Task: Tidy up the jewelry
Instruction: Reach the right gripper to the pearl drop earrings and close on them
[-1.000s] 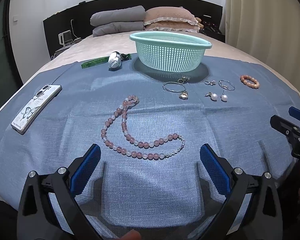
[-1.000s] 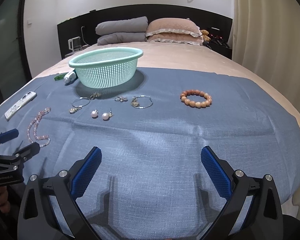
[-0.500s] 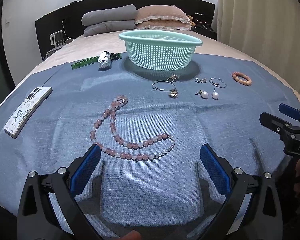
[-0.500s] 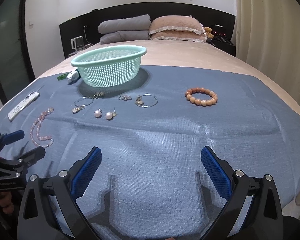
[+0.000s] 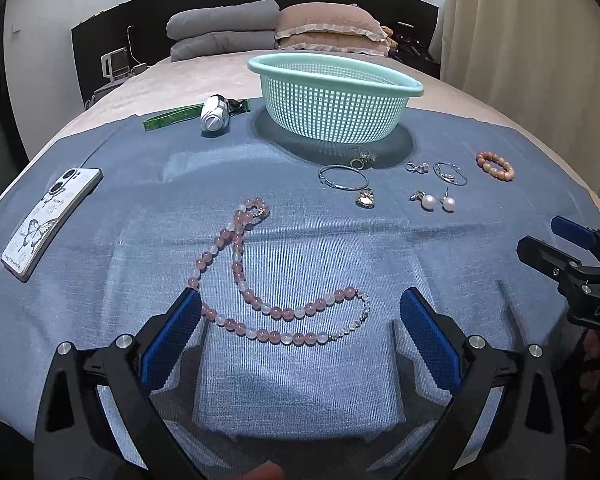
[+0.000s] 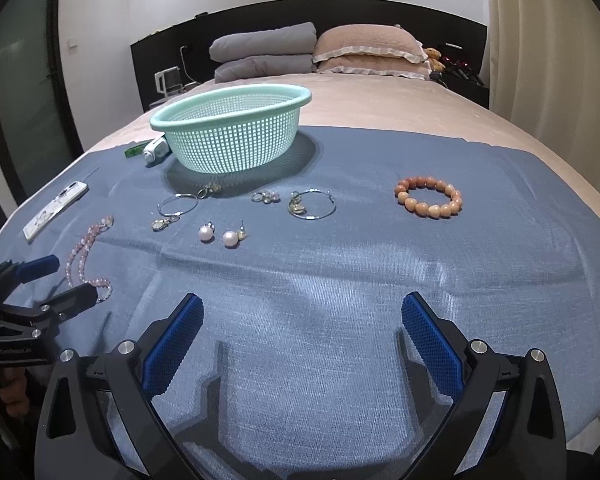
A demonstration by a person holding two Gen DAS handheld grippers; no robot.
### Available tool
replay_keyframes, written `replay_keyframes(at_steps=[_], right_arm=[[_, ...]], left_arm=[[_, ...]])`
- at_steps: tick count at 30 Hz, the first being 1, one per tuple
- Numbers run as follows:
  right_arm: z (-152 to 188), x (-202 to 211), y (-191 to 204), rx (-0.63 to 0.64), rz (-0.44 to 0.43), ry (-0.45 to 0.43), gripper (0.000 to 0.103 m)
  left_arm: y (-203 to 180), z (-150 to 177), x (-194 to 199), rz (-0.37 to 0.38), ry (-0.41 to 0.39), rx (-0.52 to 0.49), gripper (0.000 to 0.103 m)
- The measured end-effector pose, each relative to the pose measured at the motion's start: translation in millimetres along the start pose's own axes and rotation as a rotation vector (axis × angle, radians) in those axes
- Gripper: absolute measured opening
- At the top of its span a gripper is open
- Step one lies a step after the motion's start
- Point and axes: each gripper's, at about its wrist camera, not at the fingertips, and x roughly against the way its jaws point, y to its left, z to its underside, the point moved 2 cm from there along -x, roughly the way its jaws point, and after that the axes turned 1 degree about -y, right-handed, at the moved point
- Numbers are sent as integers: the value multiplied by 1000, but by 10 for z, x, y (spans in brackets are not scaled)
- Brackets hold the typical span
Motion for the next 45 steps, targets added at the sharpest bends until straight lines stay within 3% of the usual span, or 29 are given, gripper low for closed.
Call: replay_keyframes(at_steps=[6, 10, 15, 17, 18, 26, 31, 35, 42, 45], right_arm=[[-204, -22, 78, 85, -91, -38, 94], [-371, -88, 88, 186, -142, -46, 94], [-514, -222, 77, 310, -275, -17, 92], [-551, -282, 68, 360, -324, -1, 81], [-565, -335, 60, 384, -346, 20, 68], [-519, -571, 92, 488, -466, 100, 56], [-479, -624, 118, 498, -505, 131, 49], [-468, -687, 124, 502, -514, 146, 44], [-456, -738, 102, 496, -544, 154, 41], [-469, -766, 108, 493, -554, 159, 38]], left_arm=[[-82, -213, 12, 95, -33, -65, 97], [-191, -348, -33, 157, -44, -162, 97], [-312, -558, -186, 301, -26, -274, 97], [-344, -633, -259, 352, -24, -313, 97], [-356, -672, -298, 383, -20, -335, 97], [-704, -776, -458, 575, -50, -622, 96], [-759, -864, -668, 677, 9, -615, 87], [-800, -768, -691, 682, 39, -643, 69], [-762, -625, -680, 689, 73, -673, 62], [-721, -628, -682, 725, 84, -663, 45]])
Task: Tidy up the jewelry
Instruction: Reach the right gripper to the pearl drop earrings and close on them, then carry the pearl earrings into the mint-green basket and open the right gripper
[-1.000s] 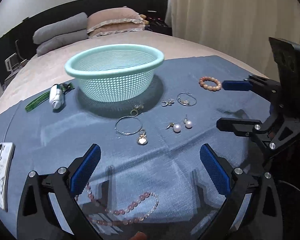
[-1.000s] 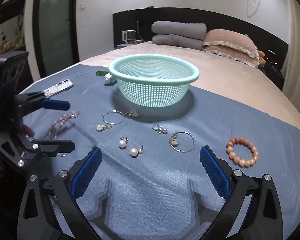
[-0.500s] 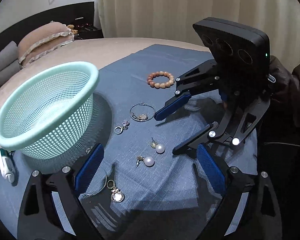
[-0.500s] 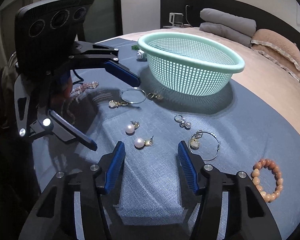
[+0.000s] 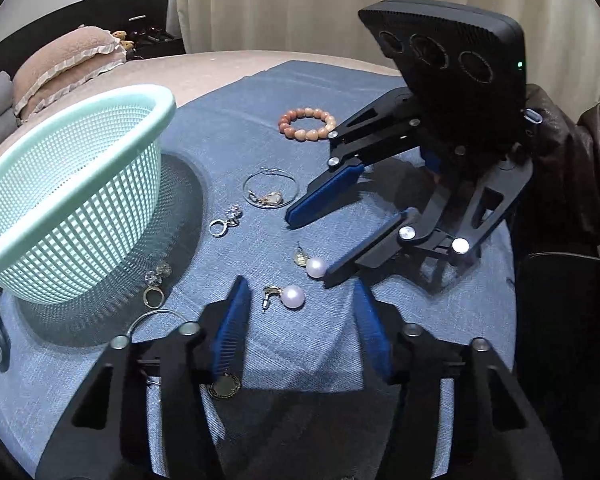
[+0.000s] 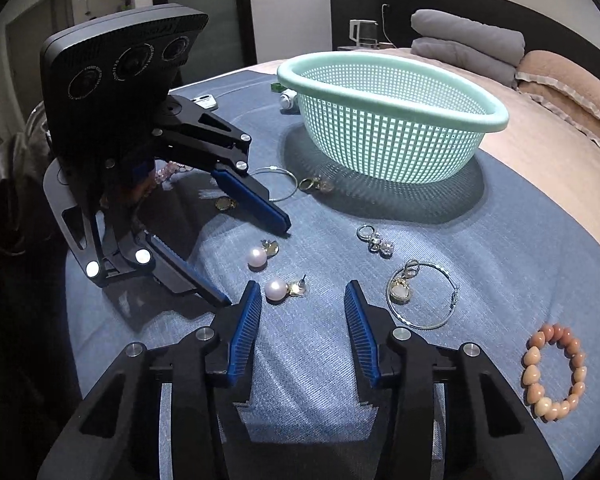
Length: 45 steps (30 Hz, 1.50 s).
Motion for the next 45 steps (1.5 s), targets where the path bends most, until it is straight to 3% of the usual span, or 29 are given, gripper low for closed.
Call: replay_keyframes(at_steps=[1, 3, 4, 14, 20, 24, 28, 32, 36, 39, 45], right_arm=[[-9, -25, -16, -1, 2, 4, 35], [-13, -38, -25, -7, 5, 8, 26], [-13, -44, -38, -13, 5, 12, 21], [-14, -51, -12, -8, 21, 11, 20], [-5, 54, -6, -33, 47, -11, 20], [-42, 265, -30, -75, 59, -80, 20], [-250, 594, -146, -150, 109, -197, 20], [-684, 778, -243, -206, 157, -276, 20], [-1163, 679, -401, -274, 178, -276, 20], [-1434, 423, -577, -296, 232, -216, 20], [-1411, -196, -779, -321, 263, -80, 20]], left_arm=[[21, 4, -1, 1, 4, -3, 42], [11, 23, -21, -36, 12, -6, 22], [32, 30, -48, -44, 20, -4, 22], [-28, 71, -1, -73, 21, 22, 22], [-61, 16, 34, -154, -3, 104, 22], [-184, -22, 212, -228, -37, 142, 22], [-158, -206, 518, -336, -129, 213, 22], [103, -517, 835, -416, -185, 284, 22], [618, -773, 939, -490, -173, 416, 22], [1032, -857, 846, -543, -106, 508, 22], [1490, -753, 499, -549, 30, 584, 22]])
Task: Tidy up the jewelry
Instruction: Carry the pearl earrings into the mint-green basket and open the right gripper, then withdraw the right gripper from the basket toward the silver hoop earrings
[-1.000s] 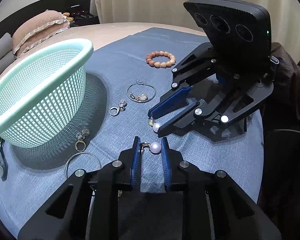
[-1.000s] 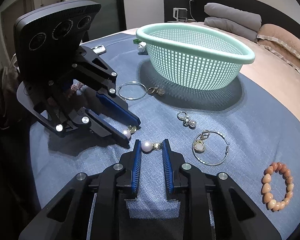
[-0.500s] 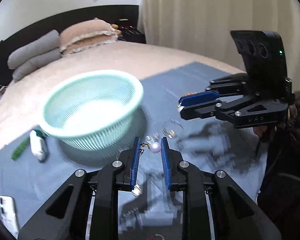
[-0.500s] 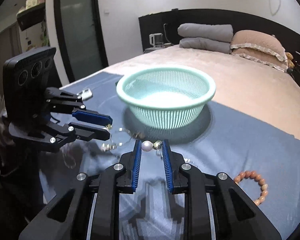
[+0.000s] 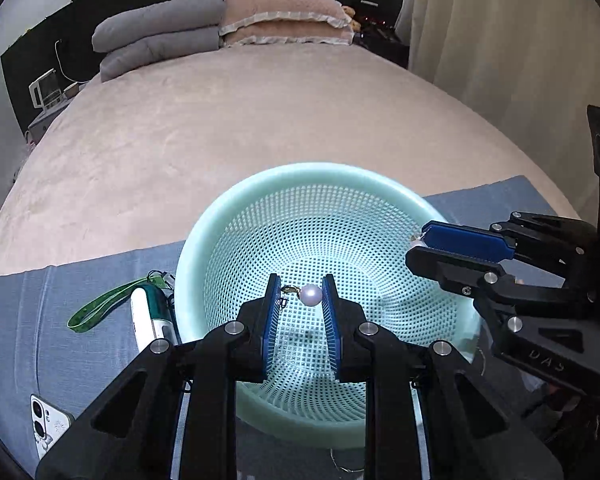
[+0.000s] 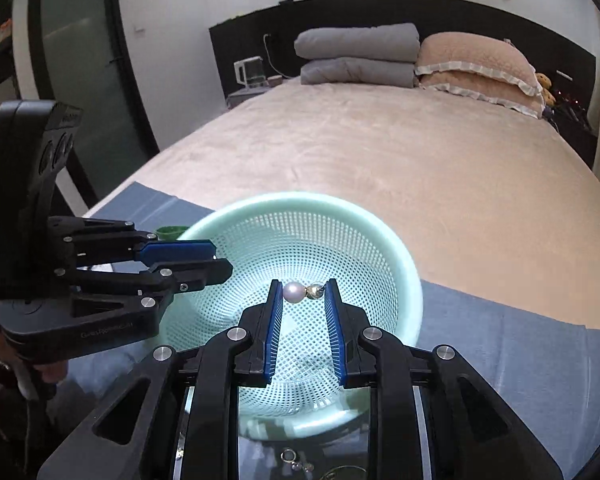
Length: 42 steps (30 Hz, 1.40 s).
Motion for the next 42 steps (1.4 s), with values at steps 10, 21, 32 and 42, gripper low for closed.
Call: replay_keyframes(at_steps=[10, 21, 32, 42], right_arm=[[60, -305, 17, -2, 18, 70, 20], [22, -285, 43, 10, 10, 65, 21], [27, -222, -78, -36, 8, 65, 22], [-55, -85, -12, -23, 25, 53, 38]], left_arm=[[-5, 18, -300, -41, 66, -26, 22], [-74, 80, -295, -81, 69, -56, 22], [-6, 109, -217, -70, 73, -19, 32], [-90, 84, 69, -113, 22, -78, 63]])
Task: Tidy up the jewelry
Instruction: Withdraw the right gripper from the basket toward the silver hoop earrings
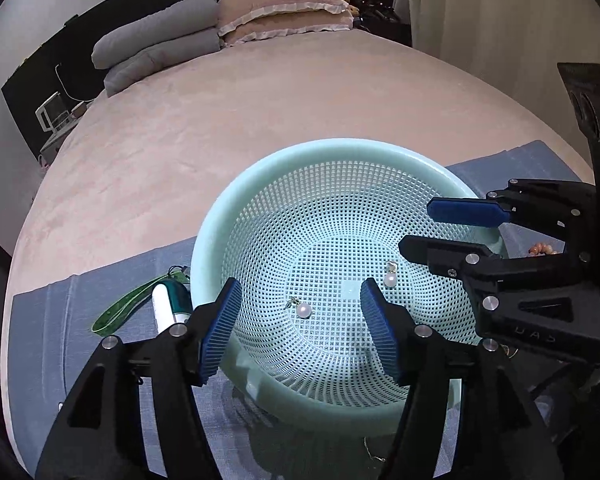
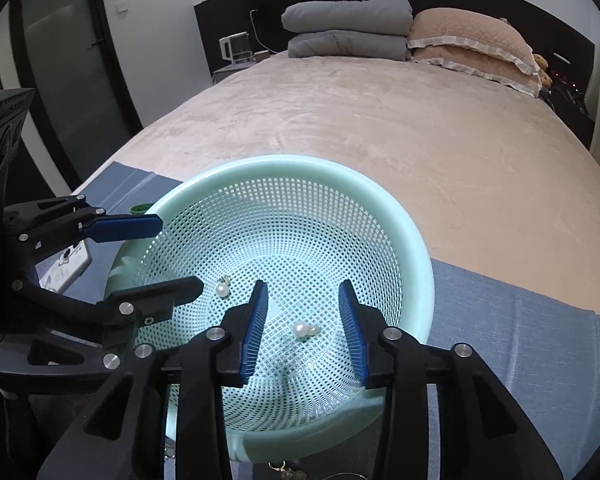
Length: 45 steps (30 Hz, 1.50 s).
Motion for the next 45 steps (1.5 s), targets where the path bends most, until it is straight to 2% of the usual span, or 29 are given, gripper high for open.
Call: replay_keyframes(at_steps=[2, 4, 7, 11, 14, 17, 22, 36, 45], right_arm=[[-19, 41, 10, 6, 8, -4, 39], [-33, 89, 16, 10, 20, -12, 49], [-47, 176, 16, 9, 30, -17, 52], [-39, 302, 23, 6, 48, -28, 58], [-15, 376, 18, -1, 59, -32, 67], [18, 436, 16, 2, 75, -32, 70], [117, 566, -17, -8, 98, -55, 85], [648, 570, -287, -34, 124, -9, 85], [1049, 407, -290, -7, 82, 53, 85]], left_arm=[[13, -3, 56, -6, -4, 4, 66], [28, 0, 117, -11, -11, 6, 70], [36, 16, 222, -26, -17, -2, 72], [42, 52, 367, -41, -32, -8, 83], [22, 98, 434, -51, -33, -17, 94], [-24, 153, 475, -55, -32, -31, 97], [-122, 283, 458, -49, -3, -53, 97], [-389, 652, 302, 41, 51, -68, 97], [-579, 835, 143, 66, 76, -96, 97]])
